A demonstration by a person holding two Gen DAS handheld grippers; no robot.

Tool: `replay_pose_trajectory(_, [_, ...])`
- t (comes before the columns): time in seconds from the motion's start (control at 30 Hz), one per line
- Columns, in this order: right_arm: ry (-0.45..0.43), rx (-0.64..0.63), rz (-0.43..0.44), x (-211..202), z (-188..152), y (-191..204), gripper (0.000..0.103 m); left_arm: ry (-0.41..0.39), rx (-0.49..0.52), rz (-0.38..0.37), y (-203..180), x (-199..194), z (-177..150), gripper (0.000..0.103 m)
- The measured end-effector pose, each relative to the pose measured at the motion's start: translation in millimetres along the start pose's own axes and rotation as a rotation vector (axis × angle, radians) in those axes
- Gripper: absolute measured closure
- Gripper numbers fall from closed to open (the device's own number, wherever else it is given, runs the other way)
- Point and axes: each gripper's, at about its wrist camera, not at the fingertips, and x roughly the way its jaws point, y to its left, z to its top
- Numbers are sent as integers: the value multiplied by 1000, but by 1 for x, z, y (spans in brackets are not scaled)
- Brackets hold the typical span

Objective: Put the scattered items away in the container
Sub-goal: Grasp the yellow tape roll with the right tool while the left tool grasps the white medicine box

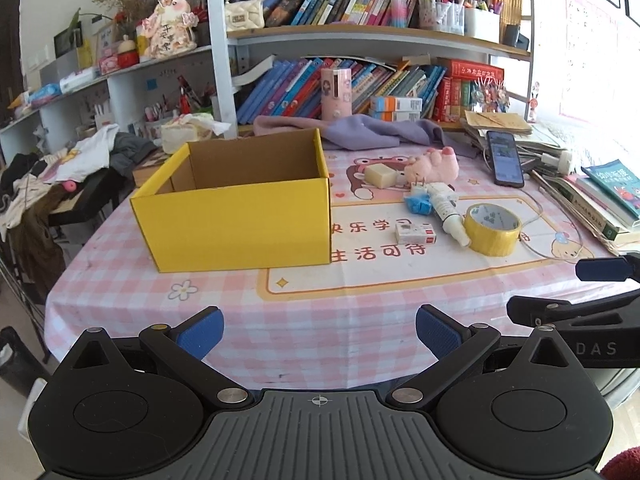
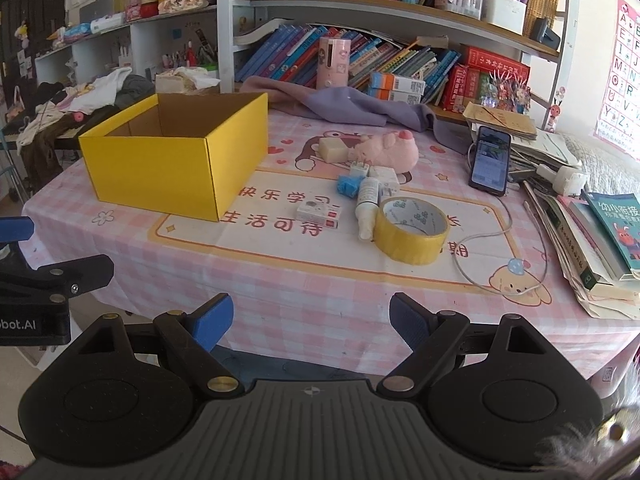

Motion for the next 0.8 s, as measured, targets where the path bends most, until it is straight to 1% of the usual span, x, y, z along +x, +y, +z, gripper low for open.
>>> replay_pose_trajectory(0.13, [-3, 17, -10, 2, 0, -9, 18, 13, 5, -3, -5, 9, 3, 0])
replay_pose_trajectory(0.37, [6, 31, -24, 11, 4, -25, 18, 16, 43, -59, -23, 24, 12, 1])
replay_pose_trajectory(0.53, [24, 48, -39, 23, 9, -38, 18, 18, 59, -87, -33, 38, 19, 1])
replay_pose_trajectory(0.8, [46, 56, -55, 47, 22, -61, 18, 25, 81, -112, -52, 66, 35, 1])
